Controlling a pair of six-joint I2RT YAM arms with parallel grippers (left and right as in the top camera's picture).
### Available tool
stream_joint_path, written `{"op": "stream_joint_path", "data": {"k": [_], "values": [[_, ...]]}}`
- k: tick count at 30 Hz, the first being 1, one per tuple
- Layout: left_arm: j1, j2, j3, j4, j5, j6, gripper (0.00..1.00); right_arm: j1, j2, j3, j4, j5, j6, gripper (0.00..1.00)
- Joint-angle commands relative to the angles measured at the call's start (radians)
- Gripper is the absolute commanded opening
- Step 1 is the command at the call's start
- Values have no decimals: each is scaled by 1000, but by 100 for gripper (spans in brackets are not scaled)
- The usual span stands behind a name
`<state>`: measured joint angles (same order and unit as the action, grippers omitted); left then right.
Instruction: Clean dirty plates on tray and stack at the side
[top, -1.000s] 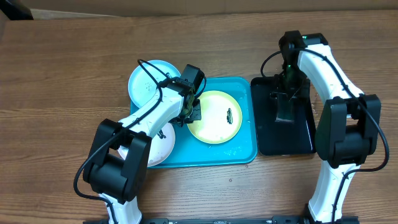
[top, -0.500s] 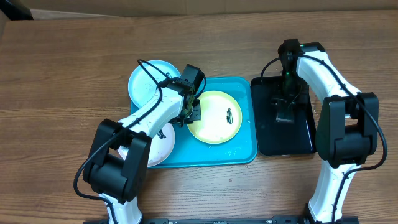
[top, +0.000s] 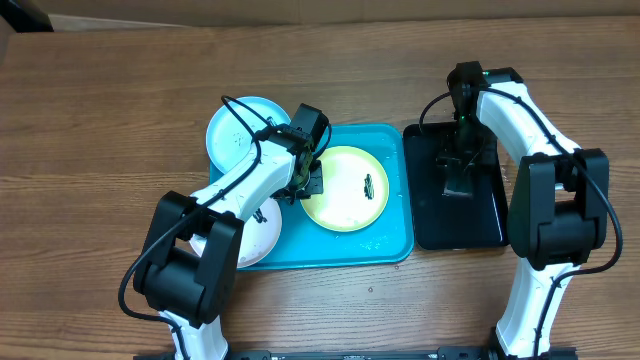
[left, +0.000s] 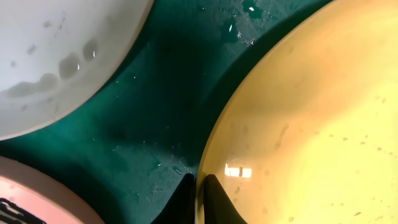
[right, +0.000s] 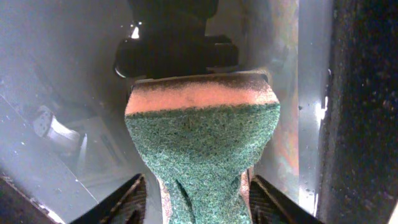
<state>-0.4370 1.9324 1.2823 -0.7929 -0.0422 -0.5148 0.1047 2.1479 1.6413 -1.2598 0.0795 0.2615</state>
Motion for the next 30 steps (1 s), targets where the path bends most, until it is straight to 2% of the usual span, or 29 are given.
{"op": "stream_joint_path", "data": {"k": [1,8,11,13,14,17,19,21,25,26,28,30], "values": [[5,13,-10,-10,-13,-6,8,-4,-11,-6,2,10,0,52],[5,13,-10,-10,-13,-6,7,-4,-11,-8,-12,10,0,49],[5,13,-10,-10,-13,-6,7,-4,-11,-8,-20,9,0,29],[5,13,-10,-10,-13,-6,7,-4,-11,-8,-29,9,0,6],[5,13,-10,-10,-13,-6,7,-4,-11,-8,-34,9,0,4],[5,13,-10,-10,-13,-6,7,-4,-11,-8,-47,9,0,5],[5,13,-10,-10,-13,-6,7,-4,-11,-8,-51,9,0,19],[5,13,-10,-10,-13,-6,7,-4,-11,-8,-53,9,0,29],[5,13,-10,-10,-13,-6,7,-4,-11,-13,-47,10,0,30],[5,13,-10,-11,-13,-6,7,-4,-11,-18,-45,10,0,28],[5,13,-10,-11,-13,-6,7,-4,-11,-27,-38,10,0,4],[5,13,-10,-11,-13,-6,7,-4,-11,-29,-35,9,-4,4]]}}
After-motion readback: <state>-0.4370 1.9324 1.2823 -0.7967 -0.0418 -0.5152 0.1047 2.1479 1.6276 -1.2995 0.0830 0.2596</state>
